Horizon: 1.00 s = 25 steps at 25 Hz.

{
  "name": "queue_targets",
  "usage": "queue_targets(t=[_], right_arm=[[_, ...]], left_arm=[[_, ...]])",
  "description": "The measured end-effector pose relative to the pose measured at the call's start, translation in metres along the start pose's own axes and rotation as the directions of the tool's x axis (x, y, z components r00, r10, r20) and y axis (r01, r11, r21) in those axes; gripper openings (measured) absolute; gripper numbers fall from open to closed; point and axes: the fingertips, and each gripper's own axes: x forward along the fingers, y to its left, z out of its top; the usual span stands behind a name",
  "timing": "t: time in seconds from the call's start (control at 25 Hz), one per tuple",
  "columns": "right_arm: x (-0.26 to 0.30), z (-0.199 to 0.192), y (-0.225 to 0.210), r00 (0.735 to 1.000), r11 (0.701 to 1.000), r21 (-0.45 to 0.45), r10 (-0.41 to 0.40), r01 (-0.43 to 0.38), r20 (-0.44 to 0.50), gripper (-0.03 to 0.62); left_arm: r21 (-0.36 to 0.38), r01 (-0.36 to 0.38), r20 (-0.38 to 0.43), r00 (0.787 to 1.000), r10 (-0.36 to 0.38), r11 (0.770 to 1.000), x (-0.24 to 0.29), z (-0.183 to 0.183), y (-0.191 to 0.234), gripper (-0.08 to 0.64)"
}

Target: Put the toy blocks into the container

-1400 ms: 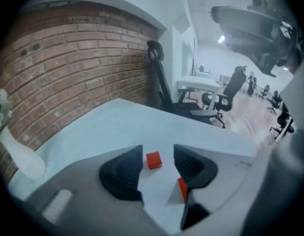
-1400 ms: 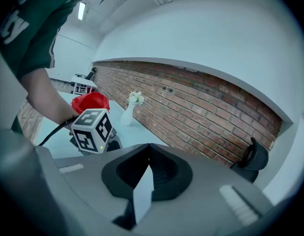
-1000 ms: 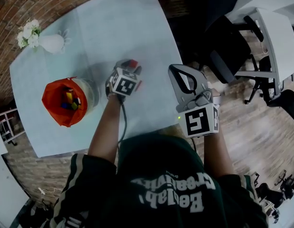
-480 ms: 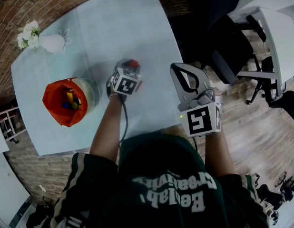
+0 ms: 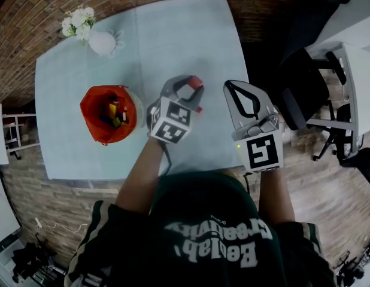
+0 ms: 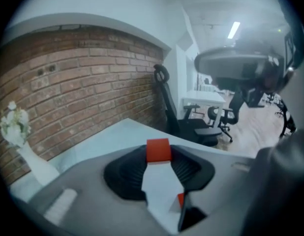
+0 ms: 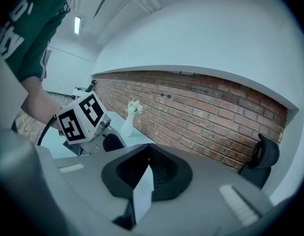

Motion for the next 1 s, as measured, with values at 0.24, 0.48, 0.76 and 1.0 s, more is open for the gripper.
queue_targets(t=[0.24, 0.48, 0.76, 1.0], right_arm=[[0.004, 0.035, 0.017, 0.997, 1.0, -0.016, 0.004, -0.003, 0.079, 0.006], [0.009, 0.054, 0.037, 0.995, 1.0, -0.023, 0.001, 0.002, 0.095, 0.006], [0.049, 0.091, 0.086, 0.981, 0.991, -0.08, 0.12, -0.109, 0.151, 0.006], [0.089, 0.136, 0.15, 0.944, 0.961, -0.154, 0.26, -0.231, 0.205, 0.006]], left_arm=[[0.047, -0.057, 0.161, 0.986, 0.049, 0.997, -0.074, 0.053, 0.0, 0.149], [0.068, -0.074, 0.191, 0.98, 0.06, 0.995, -0.106, 0.058, 0.004, 0.149], [0.024, -0.23, 0.169, 0.96, 0.223, 0.973, -0.167, 0.024, 0.055, 0.149], [-0.031, -0.377, 0.124, 0.918, 0.378, 0.926, -0.235, -0.017, 0.102, 0.149]])
